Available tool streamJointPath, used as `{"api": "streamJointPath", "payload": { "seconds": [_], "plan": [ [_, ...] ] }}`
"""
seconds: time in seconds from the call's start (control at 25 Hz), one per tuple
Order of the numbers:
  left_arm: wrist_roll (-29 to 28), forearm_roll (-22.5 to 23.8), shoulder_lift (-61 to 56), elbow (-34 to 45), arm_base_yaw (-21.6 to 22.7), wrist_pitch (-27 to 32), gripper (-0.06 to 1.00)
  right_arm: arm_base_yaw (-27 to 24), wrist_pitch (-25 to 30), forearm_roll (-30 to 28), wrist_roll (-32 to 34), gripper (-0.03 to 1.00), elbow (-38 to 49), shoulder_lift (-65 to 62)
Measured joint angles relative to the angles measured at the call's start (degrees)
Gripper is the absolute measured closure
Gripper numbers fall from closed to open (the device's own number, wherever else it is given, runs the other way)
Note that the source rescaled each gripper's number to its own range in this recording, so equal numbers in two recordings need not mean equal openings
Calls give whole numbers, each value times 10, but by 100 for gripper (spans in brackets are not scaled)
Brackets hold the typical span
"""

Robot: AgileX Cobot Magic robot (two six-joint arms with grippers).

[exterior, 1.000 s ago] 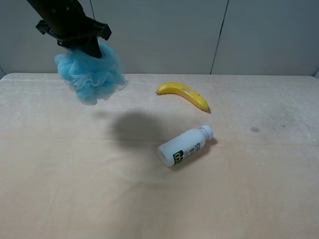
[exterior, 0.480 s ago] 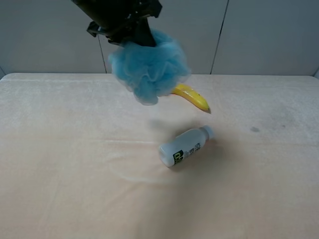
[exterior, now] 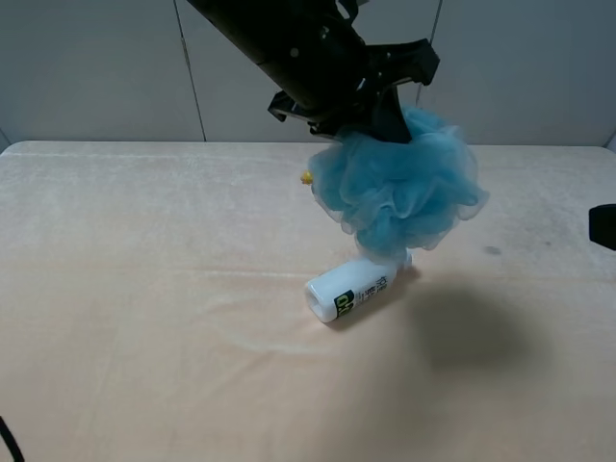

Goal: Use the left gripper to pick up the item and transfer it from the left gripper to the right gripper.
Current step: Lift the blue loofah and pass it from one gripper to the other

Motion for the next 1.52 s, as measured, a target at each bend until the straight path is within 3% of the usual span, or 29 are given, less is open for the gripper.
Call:
{"api": "streamJointPath", "payload": {
  "seconds": [0.28,0.56,1.36,1.44,1.52],
  "plan": [
    [30,-84,0,-1,-5,-1,90,72,-46,3,-68,-3,-1,44],
    [69,-156,0,-1,-5,6,90,105,-112,7,-88,-3,-1,117],
    [86,-169,0,-1,-5,-6,92,105,-215,125,-209,-3,-1,279],
    [98,-181,0,-1,-5,-6,93,105,-217,139,-222,1,-1,285],
    [106,-187,0,-1,-5,-7,93,105,-218,147,-232,15,-1,288]
  ]
}}
